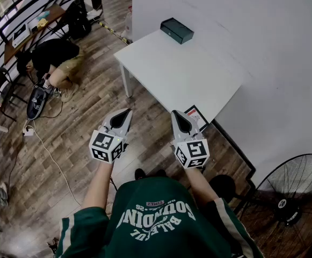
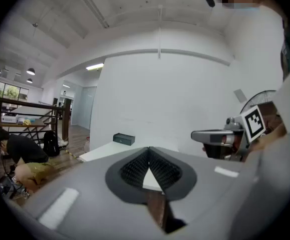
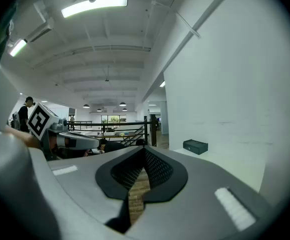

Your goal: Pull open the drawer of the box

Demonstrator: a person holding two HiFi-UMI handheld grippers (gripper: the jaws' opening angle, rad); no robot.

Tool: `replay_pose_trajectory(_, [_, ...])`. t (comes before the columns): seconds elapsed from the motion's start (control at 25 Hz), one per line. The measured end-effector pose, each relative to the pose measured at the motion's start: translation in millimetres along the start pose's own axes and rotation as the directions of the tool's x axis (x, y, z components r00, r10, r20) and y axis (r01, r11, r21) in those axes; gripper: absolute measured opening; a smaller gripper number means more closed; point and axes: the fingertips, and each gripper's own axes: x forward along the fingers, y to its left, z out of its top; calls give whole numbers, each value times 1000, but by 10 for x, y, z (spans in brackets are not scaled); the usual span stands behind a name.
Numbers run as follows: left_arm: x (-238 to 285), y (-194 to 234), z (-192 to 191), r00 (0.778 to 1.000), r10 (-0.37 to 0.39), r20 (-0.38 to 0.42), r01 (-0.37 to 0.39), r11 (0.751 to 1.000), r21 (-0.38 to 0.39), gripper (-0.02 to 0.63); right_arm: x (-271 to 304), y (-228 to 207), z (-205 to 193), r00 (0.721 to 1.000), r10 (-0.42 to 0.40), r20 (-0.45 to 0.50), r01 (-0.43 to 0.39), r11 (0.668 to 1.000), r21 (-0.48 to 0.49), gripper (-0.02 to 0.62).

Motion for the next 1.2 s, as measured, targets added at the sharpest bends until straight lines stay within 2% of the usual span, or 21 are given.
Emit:
replay_pose_trajectory(0.56, [-57, 302, -108, 999, -27, -21, 27, 1000, 2, 52, 183, 171, -143, 999, -37, -25, 38, 999, 37, 3])
replay_pose_trajectory(0.92, [96, 490, -207, 998, -34, -49, 33, 999, -22, 52, 418, 31, -233, 997, -61, -52, 64, 996, 56, 3])
replay_pose_trajectory(1.2, [499, 789, -179, 997, -38, -61, 37, 999, -19, 52, 899, -205, -288, 997, -60, -55, 64, 995, 76, 3])
